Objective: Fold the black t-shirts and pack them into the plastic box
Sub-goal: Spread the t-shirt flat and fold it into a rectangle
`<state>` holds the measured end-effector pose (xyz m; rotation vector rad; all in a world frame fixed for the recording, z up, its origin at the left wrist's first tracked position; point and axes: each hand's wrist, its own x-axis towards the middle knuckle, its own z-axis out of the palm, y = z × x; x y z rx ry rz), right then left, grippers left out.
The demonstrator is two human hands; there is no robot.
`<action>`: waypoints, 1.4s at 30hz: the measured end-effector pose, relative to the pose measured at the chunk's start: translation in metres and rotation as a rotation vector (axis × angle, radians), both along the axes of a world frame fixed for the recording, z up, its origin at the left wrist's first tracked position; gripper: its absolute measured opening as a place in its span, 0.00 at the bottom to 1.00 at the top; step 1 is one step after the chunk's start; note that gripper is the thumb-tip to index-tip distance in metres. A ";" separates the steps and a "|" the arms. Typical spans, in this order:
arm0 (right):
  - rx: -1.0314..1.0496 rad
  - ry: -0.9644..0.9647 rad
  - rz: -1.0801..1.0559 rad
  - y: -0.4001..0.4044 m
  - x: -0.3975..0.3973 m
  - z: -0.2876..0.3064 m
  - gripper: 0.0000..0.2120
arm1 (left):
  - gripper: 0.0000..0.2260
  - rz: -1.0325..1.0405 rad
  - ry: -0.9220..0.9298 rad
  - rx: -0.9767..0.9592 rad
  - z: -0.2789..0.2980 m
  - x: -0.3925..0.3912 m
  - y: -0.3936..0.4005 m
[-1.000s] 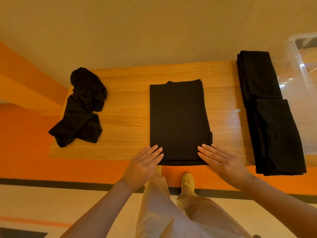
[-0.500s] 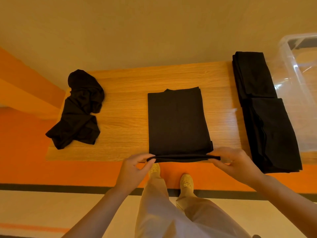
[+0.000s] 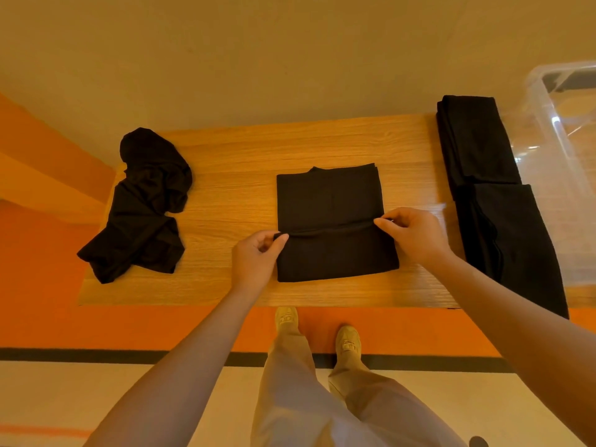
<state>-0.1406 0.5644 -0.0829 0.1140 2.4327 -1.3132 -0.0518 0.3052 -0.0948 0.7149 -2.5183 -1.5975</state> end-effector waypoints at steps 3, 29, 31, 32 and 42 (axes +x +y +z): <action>0.081 0.013 -0.008 -0.002 -0.004 -0.004 0.11 | 0.06 0.033 -0.036 -0.031 -0.008 -0.008 0.000; 0.653 0.553 0.545 -0.041 0.061 -0.050 0.28 | 0.22 -0.579 0.094 -0.779 -0.033 0.002 0.053; 0.712 0.497 0.528 -0.037 0.062 -0.055 0.30 | 0.25 -0.594 -0.027 -0.813 -0.040 -0.001 0.049; 0.739 0.477 0.510 -0.033 0.061 -0.055 0.31 | 0.26 -0.601 -0.054 -0.835 -0.043 -0.002 0.046; 0.806 0.386 0.437 -0.020 0.055 -0.052 0.35 | 0.32 -0.627 -0.186 -0.928 -0.045 -0.003 0.023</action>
